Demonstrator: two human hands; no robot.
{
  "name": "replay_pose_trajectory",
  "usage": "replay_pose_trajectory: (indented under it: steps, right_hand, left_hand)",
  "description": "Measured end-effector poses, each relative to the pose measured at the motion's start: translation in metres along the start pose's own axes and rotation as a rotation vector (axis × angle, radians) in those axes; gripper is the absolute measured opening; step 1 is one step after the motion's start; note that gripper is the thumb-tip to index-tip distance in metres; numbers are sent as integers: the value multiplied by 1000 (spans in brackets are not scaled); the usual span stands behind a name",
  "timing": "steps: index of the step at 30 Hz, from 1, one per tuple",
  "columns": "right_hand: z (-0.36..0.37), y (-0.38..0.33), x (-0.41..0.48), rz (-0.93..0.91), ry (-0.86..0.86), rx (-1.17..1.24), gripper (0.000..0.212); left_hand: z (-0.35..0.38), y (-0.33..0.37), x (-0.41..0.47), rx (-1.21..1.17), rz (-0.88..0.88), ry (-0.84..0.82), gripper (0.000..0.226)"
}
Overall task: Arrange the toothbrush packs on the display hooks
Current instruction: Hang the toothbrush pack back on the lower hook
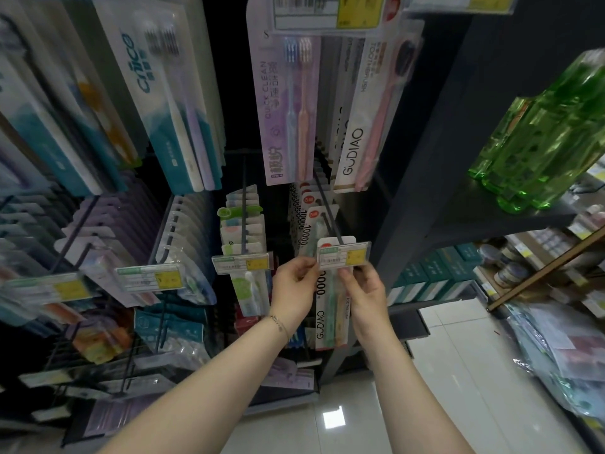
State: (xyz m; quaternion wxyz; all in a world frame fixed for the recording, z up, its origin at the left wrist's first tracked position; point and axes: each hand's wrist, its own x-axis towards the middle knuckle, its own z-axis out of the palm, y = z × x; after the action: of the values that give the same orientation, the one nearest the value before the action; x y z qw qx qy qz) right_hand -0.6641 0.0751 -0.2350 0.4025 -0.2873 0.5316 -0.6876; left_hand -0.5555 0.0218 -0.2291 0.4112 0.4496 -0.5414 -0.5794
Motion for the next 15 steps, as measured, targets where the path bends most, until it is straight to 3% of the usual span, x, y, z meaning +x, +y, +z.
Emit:
replay_pose_trajectory:
  steps: [15]
  right_hand:
    - [-9,7,3,-55,-11,-70,25]
  left_hand:
    - [2,-2,0,58,121,-88,23]
